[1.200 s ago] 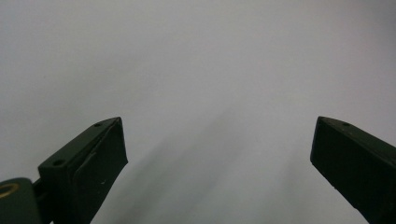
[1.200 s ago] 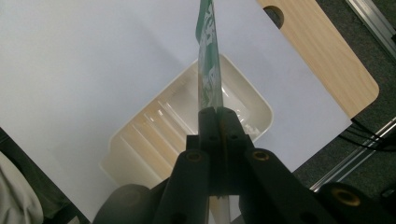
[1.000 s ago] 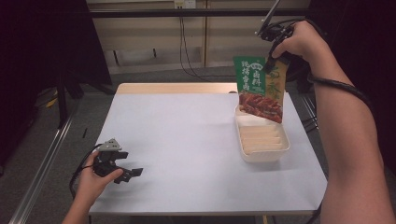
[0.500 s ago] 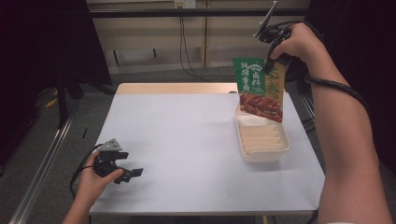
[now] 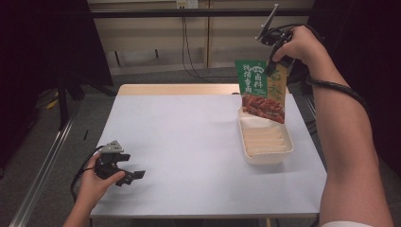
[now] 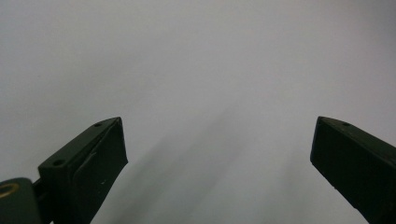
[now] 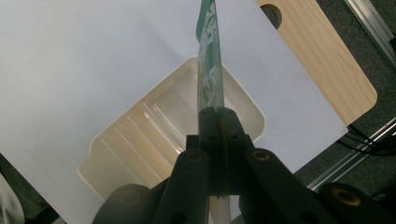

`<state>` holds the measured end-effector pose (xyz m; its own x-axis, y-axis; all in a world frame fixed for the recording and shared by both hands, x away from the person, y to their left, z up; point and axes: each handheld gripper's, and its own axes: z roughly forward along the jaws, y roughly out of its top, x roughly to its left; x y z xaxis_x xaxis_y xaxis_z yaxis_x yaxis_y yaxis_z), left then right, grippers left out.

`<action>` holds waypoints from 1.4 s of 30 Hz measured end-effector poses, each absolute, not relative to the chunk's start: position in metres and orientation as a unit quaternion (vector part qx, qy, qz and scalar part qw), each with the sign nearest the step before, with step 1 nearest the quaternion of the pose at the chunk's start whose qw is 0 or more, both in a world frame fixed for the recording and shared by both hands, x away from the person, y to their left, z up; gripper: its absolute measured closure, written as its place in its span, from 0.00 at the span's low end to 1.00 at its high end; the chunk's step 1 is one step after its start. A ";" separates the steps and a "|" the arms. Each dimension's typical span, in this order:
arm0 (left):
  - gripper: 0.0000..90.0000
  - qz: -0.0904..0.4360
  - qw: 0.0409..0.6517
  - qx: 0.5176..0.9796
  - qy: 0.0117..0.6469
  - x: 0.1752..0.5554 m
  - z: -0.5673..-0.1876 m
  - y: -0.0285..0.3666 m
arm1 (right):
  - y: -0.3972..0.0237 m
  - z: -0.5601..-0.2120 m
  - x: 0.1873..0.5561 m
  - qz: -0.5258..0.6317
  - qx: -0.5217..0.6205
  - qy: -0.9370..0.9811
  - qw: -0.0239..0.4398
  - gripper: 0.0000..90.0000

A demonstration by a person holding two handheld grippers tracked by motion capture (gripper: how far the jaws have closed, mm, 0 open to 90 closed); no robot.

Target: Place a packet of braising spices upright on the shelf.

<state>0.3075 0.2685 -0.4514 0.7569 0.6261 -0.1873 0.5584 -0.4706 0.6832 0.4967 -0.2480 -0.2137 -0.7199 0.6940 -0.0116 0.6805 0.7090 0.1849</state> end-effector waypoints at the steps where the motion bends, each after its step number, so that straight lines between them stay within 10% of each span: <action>1: 0.04 0.046 0.380 0.857 0.345 0.307 -0.451 0.268 | -0.248 -0.214 0.497 0.084 0.372 0.924 0.041 1.00; 42: 0.04 0.046 0.380 0.858 0.342 0.305 -0.449 0.267 | -0.251 -0.251 0.498 0.100 0.348 0.932 0.031 1.00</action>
